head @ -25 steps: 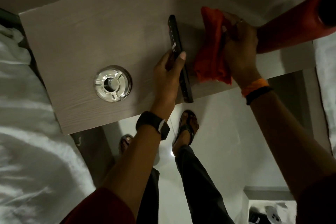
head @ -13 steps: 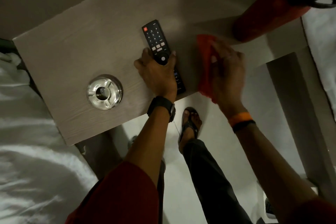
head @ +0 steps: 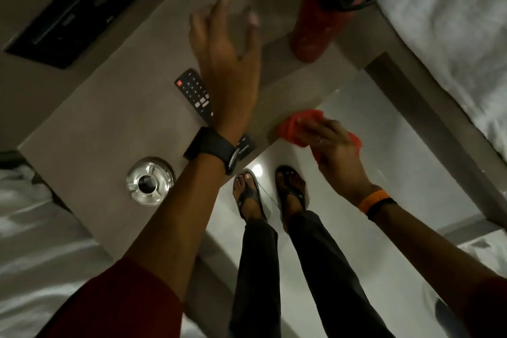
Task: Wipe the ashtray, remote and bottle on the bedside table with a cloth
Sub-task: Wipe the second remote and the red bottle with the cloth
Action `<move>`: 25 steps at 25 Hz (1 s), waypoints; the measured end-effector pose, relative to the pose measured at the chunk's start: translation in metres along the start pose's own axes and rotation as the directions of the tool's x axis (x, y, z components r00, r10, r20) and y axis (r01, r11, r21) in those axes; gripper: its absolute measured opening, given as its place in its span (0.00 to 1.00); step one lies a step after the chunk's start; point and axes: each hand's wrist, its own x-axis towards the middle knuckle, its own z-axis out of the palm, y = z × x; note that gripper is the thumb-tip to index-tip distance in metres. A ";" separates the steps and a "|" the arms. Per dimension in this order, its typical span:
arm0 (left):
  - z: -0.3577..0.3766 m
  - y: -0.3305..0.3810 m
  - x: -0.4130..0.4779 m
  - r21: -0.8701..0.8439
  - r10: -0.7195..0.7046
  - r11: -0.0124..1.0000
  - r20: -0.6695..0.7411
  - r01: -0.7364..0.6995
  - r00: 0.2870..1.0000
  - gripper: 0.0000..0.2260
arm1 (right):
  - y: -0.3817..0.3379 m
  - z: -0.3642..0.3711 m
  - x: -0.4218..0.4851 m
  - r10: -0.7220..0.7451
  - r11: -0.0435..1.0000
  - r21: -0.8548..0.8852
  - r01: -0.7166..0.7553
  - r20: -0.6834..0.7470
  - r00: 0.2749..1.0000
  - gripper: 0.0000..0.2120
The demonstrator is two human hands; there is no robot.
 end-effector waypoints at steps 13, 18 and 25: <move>0.008 0.041 0.091 0.065 0.430 0.763 0.692 -0.643 0.580 0.14 | -0.087 -0.073 0.146 0.477 0.674 0.735 0.079 -0.514 0.713 0.21; -0.036 0.001 0.094 -0.008 0.370 0.852 0.718 -0.524 0.590 0.16 | -0.034 -0.054 0.172 0.646 0.638 0.723 -0.266 -0.314 0.696 0.25; -0.032 0.000 0.086 -0.040 0.491 0.734 0.721 -0.678 0.489 0.17 | -0.084 -0.065 0.178 0.340 0.796 0.601 0.063 -0.532 0.775 0.12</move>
